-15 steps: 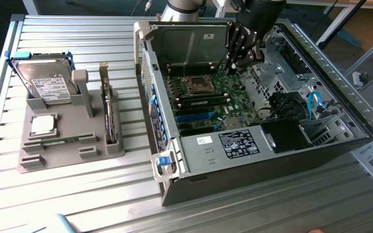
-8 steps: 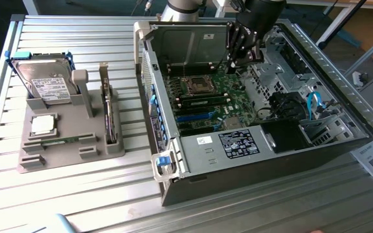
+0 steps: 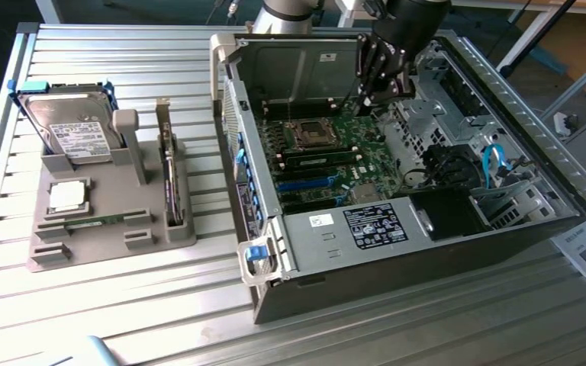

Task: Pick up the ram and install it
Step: 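Press down the ram until it locks into place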

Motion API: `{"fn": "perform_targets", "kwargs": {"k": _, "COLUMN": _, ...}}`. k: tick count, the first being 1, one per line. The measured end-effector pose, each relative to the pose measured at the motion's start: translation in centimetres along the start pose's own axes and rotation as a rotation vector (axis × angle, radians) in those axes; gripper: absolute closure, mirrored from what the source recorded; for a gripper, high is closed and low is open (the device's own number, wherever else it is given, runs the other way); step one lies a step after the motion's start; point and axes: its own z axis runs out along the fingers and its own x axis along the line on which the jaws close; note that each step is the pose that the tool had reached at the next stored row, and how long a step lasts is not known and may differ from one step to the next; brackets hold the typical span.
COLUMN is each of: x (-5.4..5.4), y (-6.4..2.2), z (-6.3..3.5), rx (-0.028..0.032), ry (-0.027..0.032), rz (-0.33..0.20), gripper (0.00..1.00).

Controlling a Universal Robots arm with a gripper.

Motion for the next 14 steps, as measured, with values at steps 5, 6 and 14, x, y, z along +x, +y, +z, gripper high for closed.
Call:
{"fn": "perform_targets", "kwargs": {"k": 5, "x": 0.0, "y": -1.86, "z": -0.06, "rx": 0.0000, "ry": 0.0001, "rz": 0.000, "gripper": 0.89}}
{"fn": "perform_targets", "kwargs": {"k": 6, "x": 0.0, "y": -2.33, "z": -0.07, "rx": 0.0000, "ry": 0.0001, "rz": 0.000, "gripper": 0.89}}
{"fn": "perform_targets", "kwargs": {"k": 14, "x": 0.0, "y": -4.51, "z": -0.14, "rx": -0.0001, "ry": 0.0001, "rz": 0.000, "gripper": 0.89}}
